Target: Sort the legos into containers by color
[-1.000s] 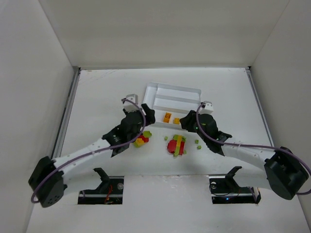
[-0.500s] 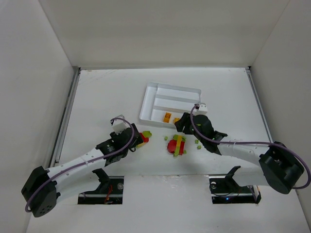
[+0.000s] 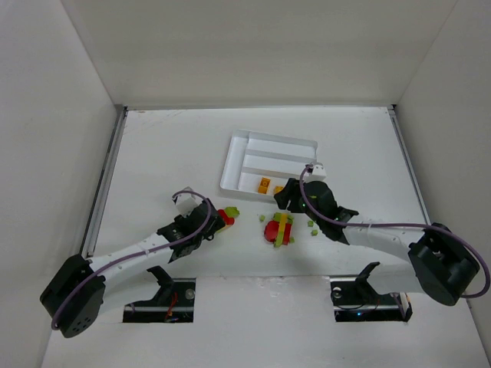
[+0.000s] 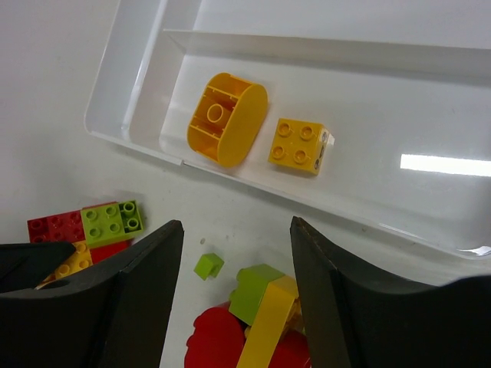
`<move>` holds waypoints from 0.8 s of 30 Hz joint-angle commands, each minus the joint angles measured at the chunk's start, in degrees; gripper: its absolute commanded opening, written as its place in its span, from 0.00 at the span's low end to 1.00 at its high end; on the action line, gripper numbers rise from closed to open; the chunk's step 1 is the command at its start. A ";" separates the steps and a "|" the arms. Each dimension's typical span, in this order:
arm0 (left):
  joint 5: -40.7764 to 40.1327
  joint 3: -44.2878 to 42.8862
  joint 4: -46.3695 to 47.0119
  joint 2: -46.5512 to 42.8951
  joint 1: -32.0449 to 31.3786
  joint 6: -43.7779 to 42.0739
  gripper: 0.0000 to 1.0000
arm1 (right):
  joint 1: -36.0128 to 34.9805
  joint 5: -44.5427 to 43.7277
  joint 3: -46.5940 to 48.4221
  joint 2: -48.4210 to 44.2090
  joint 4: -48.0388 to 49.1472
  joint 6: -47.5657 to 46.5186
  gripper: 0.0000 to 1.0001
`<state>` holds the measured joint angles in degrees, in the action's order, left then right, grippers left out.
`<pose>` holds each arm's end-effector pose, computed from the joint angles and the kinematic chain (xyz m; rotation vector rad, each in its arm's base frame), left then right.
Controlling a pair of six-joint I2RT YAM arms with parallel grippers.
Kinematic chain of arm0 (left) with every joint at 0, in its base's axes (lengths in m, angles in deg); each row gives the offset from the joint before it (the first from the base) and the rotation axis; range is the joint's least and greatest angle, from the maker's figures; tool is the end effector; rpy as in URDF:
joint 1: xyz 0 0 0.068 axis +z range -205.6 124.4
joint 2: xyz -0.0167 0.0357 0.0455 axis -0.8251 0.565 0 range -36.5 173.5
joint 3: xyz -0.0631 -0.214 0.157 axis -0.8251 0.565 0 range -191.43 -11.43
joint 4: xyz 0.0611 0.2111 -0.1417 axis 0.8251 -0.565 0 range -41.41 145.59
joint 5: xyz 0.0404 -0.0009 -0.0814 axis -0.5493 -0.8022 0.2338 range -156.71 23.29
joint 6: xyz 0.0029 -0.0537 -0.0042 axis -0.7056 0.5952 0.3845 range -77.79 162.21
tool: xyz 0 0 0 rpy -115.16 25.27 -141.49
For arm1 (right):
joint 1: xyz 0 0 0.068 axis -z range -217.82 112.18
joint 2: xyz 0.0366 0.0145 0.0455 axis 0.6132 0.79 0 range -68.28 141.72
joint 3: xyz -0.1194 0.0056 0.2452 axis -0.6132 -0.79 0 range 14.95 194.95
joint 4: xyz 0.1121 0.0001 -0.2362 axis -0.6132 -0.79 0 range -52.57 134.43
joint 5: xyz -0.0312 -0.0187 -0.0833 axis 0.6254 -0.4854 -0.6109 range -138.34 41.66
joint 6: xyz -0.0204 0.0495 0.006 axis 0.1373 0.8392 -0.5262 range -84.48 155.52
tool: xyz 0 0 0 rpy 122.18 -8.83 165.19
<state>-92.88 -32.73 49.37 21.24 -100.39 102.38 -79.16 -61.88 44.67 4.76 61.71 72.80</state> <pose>0.1458 -0.1225 0.1676 -0.5290 2.2030 -0.4645 0.2006 0.1655 0.1939 0.0797 2.0680 0.6267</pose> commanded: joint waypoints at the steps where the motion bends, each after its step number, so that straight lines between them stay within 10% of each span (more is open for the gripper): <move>1: 0.95 2.05 6.38 0.27 0.89 2.15 0.69 | -0.80 0.80 2.72 0.88 3.20 -0.71 0.64; 14: 2.18 6.18 15.27 0.63 2.83 0.66 0.22 | -2.47 2.46 4.03 2.90 3.64 -0.19 0.70; 24: 3.23 3.02 16.15 -9.21 -1.47 -9.52 0.16 | -4.14 11.34 6.23 -0.87 5.05 2.27 0.88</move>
<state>-90.35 -27.25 63.16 14.35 -100.15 97.96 -82.29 -53.92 47.70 6.81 62.56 74.42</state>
